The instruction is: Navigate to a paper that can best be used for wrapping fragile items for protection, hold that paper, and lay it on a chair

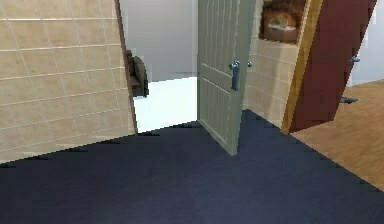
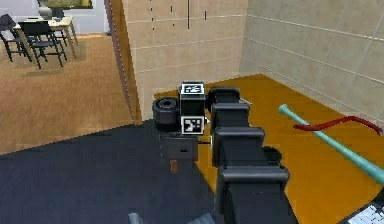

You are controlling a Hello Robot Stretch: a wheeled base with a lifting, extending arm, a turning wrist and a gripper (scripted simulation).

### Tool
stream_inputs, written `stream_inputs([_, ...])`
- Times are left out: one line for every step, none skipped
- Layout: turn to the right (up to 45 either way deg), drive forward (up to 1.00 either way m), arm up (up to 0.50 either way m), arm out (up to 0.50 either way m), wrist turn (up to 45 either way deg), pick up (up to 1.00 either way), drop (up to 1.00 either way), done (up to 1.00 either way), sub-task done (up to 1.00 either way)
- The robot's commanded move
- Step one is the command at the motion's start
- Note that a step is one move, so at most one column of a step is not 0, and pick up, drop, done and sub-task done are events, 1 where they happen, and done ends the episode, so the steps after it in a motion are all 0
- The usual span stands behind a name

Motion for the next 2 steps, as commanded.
stream_inputs([0.0,0.00,0.00,-0.10,0.0,0.00,0.00,0.00,0.00])
stream_inputs([0.0,0.00,0.00,0.00,0.0,0.00,0.00,1.00,0.00])
